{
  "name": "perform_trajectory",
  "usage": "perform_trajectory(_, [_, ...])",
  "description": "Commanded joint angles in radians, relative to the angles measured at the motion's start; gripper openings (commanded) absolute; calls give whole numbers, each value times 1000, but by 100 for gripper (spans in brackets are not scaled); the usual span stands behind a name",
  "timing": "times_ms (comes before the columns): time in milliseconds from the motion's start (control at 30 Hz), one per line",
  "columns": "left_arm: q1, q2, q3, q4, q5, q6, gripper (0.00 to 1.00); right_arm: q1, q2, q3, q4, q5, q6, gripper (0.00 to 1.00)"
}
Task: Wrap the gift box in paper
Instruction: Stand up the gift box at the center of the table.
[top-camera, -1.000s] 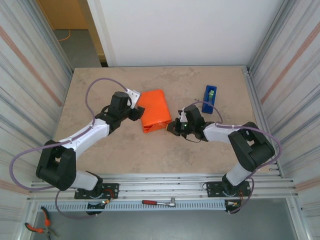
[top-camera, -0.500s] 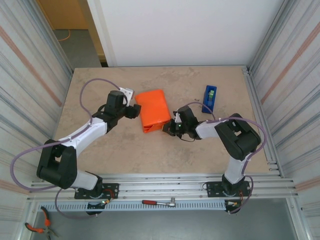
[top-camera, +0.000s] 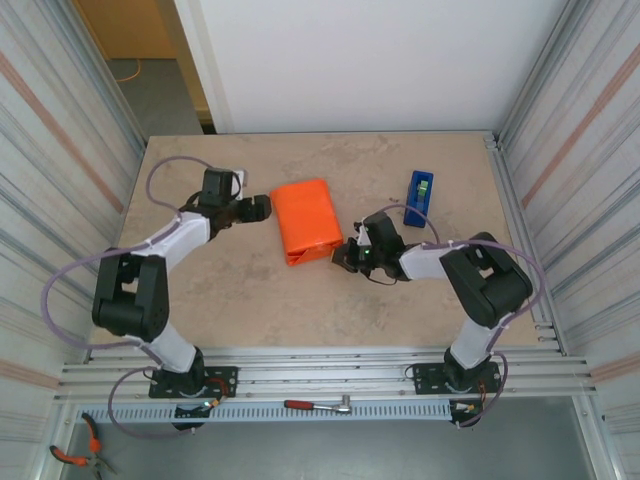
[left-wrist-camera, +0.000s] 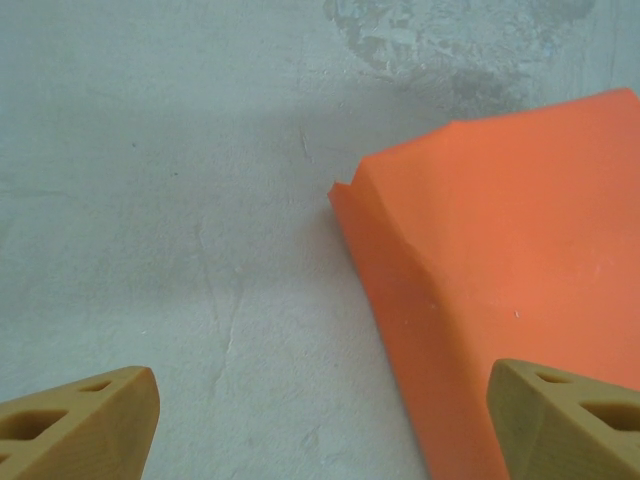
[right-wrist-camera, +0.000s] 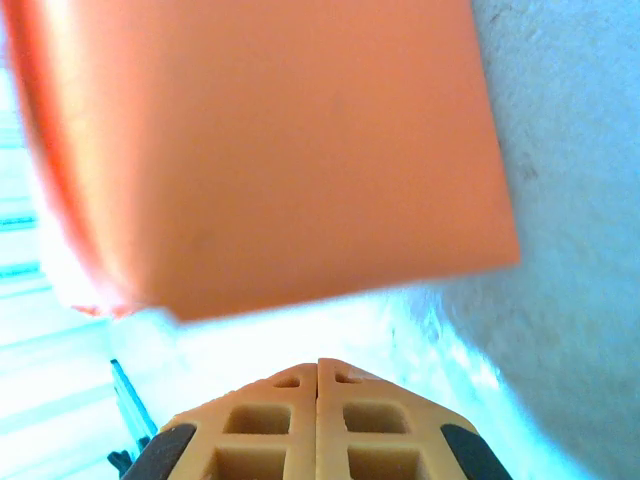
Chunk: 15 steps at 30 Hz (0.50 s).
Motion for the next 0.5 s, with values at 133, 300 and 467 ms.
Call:
perform_trajectory(133, [12,182,189,-76,210,-222,86,-19,-226,11,-298,155,-155,54])
perform_trajectory(300, [11,290,277,-90,268,-305,92,-72,-318,17,-405,182,-199,66])
perform_trajectory(467, [0,355,331,-106,298,-323,92,-122,-383,-3,-462,182,-204,73])
